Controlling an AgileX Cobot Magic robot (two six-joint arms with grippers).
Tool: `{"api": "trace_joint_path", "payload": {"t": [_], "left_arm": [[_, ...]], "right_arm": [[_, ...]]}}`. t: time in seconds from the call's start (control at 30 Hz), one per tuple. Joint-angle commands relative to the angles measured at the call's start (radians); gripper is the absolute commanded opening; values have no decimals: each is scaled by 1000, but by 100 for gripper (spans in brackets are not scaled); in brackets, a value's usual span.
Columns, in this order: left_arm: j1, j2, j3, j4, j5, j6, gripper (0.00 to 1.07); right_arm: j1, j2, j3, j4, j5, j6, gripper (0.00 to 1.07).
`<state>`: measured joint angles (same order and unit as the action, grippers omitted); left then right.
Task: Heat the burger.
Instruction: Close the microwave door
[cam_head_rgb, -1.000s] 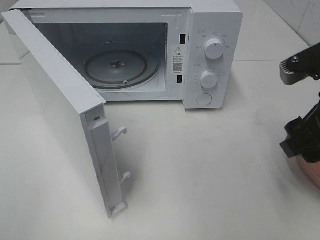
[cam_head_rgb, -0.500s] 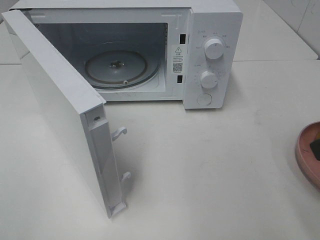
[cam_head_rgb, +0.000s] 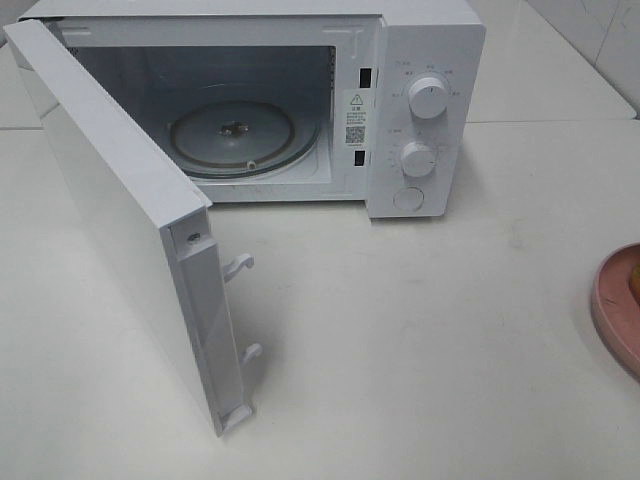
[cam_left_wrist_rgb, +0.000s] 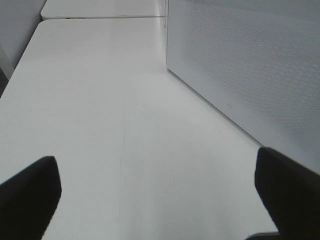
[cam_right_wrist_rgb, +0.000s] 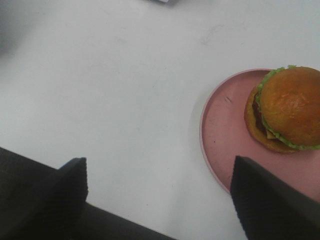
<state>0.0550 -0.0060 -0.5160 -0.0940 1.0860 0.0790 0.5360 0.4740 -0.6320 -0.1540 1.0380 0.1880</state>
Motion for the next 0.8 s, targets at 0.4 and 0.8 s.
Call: {"api": "trace_joint_path", "payload": {"t": [0.4, 0.8], "left_arm": [[3, -14, -1, -3, -13, -1, 98], [3, -14, -1, -3, -13, -1, 98]], "right_arm": [[-235, -291, 107, -8, -4, -51, 76], [-349, -457, 132, 13, -40, -66, 76]]}}
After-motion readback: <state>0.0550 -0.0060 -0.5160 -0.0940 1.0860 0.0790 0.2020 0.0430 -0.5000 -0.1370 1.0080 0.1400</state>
